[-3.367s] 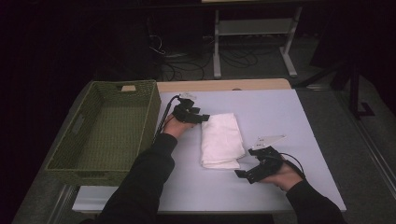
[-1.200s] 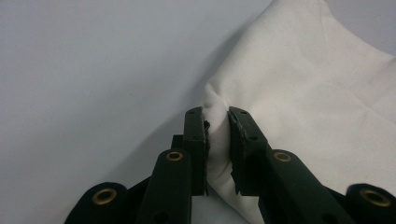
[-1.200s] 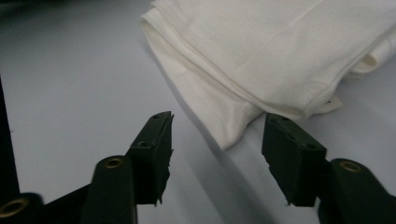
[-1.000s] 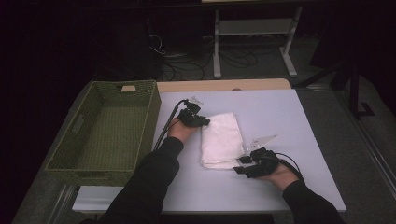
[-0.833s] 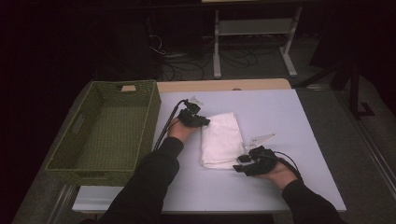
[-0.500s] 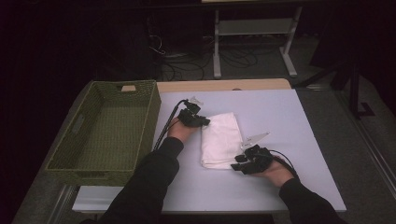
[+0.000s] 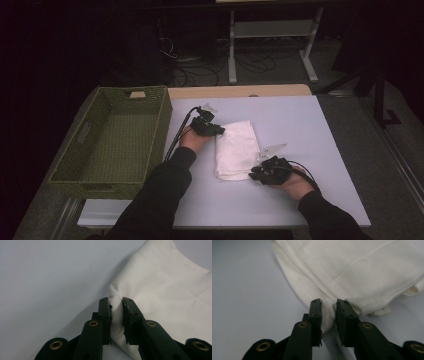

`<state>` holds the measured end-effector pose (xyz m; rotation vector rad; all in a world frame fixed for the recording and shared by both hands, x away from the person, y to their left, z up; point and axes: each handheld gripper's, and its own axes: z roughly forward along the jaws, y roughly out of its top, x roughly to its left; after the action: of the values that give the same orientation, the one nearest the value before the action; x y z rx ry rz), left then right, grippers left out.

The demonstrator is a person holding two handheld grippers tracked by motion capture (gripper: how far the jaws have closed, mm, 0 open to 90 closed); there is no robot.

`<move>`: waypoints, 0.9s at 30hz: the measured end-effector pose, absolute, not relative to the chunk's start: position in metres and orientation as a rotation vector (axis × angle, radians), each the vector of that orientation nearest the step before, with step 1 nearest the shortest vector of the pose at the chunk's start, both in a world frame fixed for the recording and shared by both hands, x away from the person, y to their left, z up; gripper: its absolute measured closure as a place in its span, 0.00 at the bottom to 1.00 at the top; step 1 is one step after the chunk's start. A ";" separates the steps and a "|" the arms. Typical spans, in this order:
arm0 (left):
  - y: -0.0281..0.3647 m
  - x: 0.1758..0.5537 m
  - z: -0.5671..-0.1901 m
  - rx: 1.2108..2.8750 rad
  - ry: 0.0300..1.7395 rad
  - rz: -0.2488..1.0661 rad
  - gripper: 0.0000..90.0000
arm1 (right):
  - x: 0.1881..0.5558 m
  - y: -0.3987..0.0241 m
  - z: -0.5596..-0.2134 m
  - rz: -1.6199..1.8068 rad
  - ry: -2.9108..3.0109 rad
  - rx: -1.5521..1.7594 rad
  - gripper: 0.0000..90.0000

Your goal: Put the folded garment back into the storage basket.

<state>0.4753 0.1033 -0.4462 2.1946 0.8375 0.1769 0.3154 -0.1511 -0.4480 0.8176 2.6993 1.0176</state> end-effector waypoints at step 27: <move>0.105 0.463 -0.426 2.128 0.815 0.159 0.88 | 0.321 -0.158 -0.431 1.183 2.743 0.809 0.94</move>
<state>0.4629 0.1054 -0.4262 2.1282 0.8146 0.1595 0.3215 -0.1578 -0.4305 0.8093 2.7433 1.1828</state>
